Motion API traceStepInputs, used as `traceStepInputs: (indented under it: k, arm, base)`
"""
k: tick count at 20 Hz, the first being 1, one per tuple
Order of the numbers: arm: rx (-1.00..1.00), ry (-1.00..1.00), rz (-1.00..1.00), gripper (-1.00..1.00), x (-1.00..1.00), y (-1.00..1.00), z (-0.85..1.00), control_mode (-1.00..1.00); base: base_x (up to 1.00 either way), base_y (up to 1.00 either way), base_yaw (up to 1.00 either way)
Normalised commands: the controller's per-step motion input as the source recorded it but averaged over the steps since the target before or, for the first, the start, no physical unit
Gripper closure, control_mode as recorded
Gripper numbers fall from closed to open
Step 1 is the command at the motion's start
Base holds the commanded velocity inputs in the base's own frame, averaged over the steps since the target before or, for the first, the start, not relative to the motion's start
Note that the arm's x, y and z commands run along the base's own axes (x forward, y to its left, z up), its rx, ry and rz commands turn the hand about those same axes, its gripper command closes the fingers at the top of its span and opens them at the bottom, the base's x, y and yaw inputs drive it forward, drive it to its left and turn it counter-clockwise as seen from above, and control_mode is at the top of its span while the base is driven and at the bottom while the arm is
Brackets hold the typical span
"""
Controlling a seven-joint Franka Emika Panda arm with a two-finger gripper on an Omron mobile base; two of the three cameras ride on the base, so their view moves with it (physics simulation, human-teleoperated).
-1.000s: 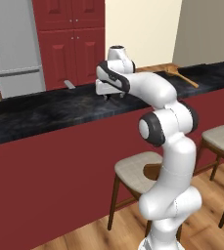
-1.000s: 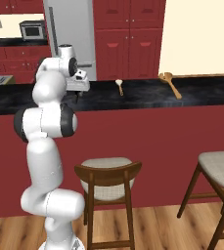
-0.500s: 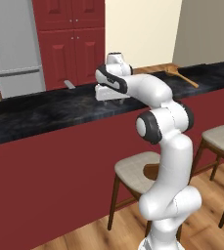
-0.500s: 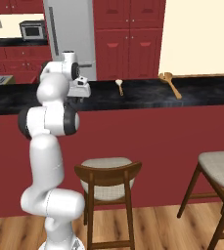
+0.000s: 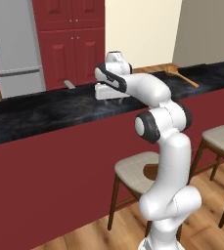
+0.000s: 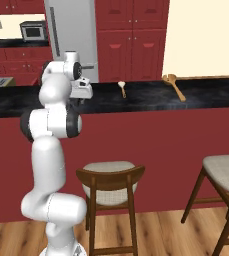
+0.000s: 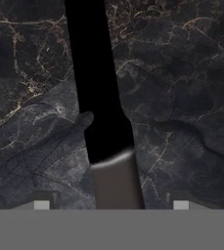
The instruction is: Pick up the metallic utensils from the counter and place them in the open drawer. Make sure not to pick up any wooden utensils.
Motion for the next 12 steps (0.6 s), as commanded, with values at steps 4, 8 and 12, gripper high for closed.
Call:
traceStepInputs:
  k: [4,8,12]
  arm:
    - [0.00,0.00,0.00,1.00,0.00,0.00,0.00,-1.00]
    - [0.00,0.00,0.00,1.00,0.00,0.00,0.00,-1.00]
    - [0.00,0.00,-0.04,1.00,-0.05,-0.11,0.00,-1.00]
  base:
    - [0.00,0.00,0.00]
    - [0.00,0.00,0.00]
    - [0.00,0.00,0.00]
